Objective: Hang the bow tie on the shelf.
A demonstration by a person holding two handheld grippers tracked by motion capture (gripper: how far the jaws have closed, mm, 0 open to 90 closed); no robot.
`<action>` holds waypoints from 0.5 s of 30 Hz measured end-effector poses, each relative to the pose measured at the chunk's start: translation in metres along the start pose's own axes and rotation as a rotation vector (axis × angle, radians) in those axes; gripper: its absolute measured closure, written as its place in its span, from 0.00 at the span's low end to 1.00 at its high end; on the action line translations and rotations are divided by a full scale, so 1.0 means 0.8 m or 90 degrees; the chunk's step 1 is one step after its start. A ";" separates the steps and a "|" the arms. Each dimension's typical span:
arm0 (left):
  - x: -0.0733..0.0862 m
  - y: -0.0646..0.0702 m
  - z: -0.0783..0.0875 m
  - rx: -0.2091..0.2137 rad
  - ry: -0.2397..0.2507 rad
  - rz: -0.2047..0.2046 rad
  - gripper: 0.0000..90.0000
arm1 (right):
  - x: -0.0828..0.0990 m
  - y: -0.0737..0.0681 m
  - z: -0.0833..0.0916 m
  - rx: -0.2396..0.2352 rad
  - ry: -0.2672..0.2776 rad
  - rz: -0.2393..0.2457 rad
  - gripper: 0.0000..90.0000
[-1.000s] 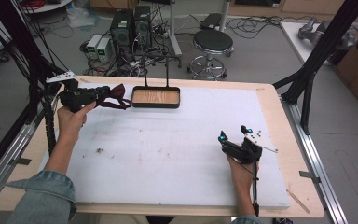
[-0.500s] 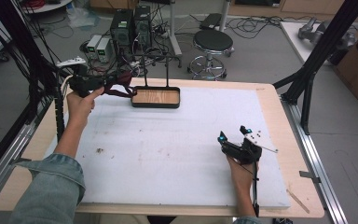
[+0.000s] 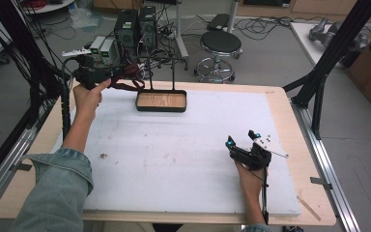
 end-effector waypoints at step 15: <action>-0.022 0.000 -0.032 0.001 -0.008 -0.012 0.89 | 0.000 -0.001 0.000 -0.005 -0.001 -0.002 0.16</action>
Point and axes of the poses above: each handheld gripper's, and its own axes: z roughly backward along the jaws, x roughly out of its underside, y roughly to its right, the point moved 7 cm from there along -z, roughly forward along the jaws, and after that the axes turned 15 degrees about x, right-handed, at the moved point
